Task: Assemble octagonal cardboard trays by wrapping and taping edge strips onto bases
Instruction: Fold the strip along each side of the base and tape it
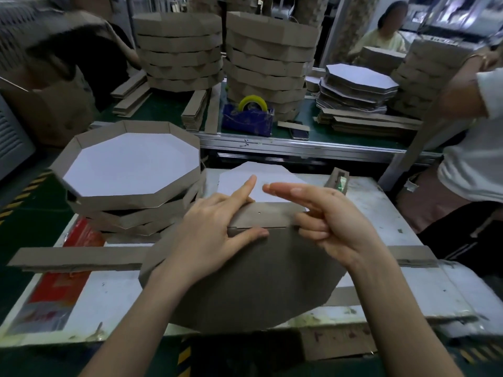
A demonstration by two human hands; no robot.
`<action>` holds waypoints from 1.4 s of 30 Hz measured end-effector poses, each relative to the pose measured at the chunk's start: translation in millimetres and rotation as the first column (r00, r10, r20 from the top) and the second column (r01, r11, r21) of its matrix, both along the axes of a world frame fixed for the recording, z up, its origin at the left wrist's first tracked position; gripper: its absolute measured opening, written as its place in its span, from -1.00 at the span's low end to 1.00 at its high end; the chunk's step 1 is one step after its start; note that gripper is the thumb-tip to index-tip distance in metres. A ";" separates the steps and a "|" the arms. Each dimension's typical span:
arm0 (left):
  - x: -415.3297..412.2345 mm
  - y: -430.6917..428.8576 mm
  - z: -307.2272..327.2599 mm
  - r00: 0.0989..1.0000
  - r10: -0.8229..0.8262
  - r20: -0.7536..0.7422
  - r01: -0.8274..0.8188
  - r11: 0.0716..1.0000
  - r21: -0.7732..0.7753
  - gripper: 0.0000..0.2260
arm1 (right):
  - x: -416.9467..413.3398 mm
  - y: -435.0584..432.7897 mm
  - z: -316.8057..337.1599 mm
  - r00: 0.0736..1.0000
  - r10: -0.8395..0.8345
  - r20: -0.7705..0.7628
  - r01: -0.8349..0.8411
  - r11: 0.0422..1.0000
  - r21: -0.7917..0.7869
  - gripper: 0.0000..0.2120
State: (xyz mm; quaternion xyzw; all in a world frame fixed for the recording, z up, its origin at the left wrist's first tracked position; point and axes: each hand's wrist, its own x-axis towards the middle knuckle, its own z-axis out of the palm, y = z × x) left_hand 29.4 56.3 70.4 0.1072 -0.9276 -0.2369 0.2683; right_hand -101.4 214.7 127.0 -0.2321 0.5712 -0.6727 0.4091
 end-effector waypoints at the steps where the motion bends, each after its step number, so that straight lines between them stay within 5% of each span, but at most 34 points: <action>1: 1.0 0.7 0.0 1.000 -0.012 0.005 0.012 1.000 0.006 -0.27 | 3.8 1.1 -2.4 1.000 -0.013 -0.005 0.013 1.000 0.022 -0.74; 13: 4.6 13.0 3.6 0.994 -0.075 0.082 0.075 0.997 0.013 -0.21 | 27.7 20.1 -3.7 0.985 -0.158 -0.076 0.163 0.985 0.065 -0.76; 31: 2.5 33.0 1.8 0.992 -0.121 0.043 0.127 0.977 -0.173 -0.32 | 54.7 66.8 -18.0 0.982 -0.183 -0.041 0.187 0.971 0.152 -0.75; 42: -2.8 35.3 2.5 0.989 -0.116 0.088 0.127 0.982 -0.141 -0.29 | 54.2 79.4 -24.8 0.978 -0.210 -0.012 0.210 0.970 0.122 -0.76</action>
